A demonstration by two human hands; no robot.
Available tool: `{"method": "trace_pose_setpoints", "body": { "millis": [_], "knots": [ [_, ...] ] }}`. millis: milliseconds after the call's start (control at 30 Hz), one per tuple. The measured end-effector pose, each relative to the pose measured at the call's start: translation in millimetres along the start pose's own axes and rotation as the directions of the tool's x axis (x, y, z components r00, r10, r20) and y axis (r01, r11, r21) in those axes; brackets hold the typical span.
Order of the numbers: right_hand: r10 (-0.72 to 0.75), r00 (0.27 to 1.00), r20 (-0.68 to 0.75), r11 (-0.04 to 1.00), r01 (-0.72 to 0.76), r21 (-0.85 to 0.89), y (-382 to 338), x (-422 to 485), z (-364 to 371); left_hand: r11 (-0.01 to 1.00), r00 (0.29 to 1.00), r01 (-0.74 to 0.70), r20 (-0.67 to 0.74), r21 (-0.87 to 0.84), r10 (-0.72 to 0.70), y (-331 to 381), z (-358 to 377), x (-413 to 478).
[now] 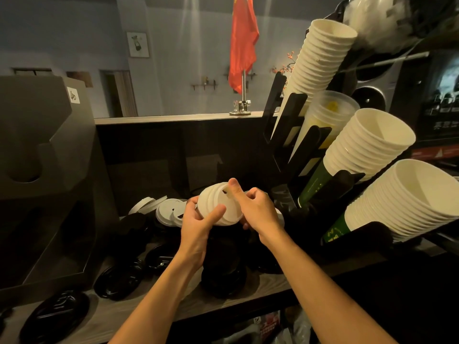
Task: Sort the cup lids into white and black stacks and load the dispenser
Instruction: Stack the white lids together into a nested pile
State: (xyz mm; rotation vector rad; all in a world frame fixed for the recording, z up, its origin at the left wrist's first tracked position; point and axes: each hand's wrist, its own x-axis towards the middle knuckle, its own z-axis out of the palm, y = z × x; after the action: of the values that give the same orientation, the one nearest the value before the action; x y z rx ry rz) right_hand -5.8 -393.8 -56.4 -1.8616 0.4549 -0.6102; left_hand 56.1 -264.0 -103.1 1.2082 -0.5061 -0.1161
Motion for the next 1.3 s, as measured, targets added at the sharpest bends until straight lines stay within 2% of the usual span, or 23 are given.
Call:
{"method": "trace_pose_setpoints", "body": {
  "millis": [133,200,300,500,600,667,767,900,1033,1167,1300],
  "knots": [
    [-0.089,0.994,-0.067,0.984,0.077,-0.158,-1.4,0.8,1.0,1.0,1.0,-0.001,0.019,-0.024,0.001,-0.4,-0.7,-0.9],
    [-0.141,0.99,-0.028,0.968,0.132,-0.213,-0.6,-1.8,2.3,0.998,1.0,0.013,0.011,-0.065,-0.012,0.2,-1.2,-0.8],
    [-0.189,0.98,0.052,0.963,0.196,-0.184,1.6,-3.9,5.4,0.993,0.999,0.041,0.026,-0.114,-0.038,1.6,-1.6,-1.4],
    [-0.164,0.982,0.095,0.965,0.18,-0.189,0.6,-1.0,-4.7,0.993,0.997,0.066,0.057,-0.095,-0.061,2.3,-0.7,-1.1],
    [-0.13,0.991,0.029,0.958,0.133,-0.255,7.6,4.4,-21.7,0.993,0.996,0.084,0.016,-0.088,-0.083,0.1,0.0,0.7],
    [-0.172,0.985,-0.003,0.871,0.15,-0.468,20.9,7.9,-36.1,0.992,0.996,0.094,0.007,-0.085,-0.094,-0.8,0.8,1.4],
    [-0.153,0.984,0.088,0.722,0.172,-0.671,39.9,11.4,-48.0,0.993,0.996,0.092,0.023,-0.068,-0.091,-1.3,3.5,1.6],
    [-0.049,0.977,0.206,0.638,0.189,-0.747,50.1,18.7,-48.0,0.996,0.996,0.078,0.041,-0.032,-0.077,-1.7,6.1,0.9],
    [-0.01,0.976,0.216,0.565,0.184,-0.804,57.5,25.1,-45.7,0.997,0.996,0.073,0.043,-0.025,-0.072,-1.7,6.2,0.6],
    [-0.097,0.986,0.138,0.632,0.168,-0.757,57.4,23.8,-45.6,0.998,0.998,0.056,0.041,0.006,-0.057,-1.8,9.0,-0.2],
    [-0.168,0.982,0.09,0.752,0.187,-0.632,54.5,24.0,-44.9,0.999,0.998,0.047,0.029,0.026,-0.048,-2.5,9.1,1.1]
  ]
}}
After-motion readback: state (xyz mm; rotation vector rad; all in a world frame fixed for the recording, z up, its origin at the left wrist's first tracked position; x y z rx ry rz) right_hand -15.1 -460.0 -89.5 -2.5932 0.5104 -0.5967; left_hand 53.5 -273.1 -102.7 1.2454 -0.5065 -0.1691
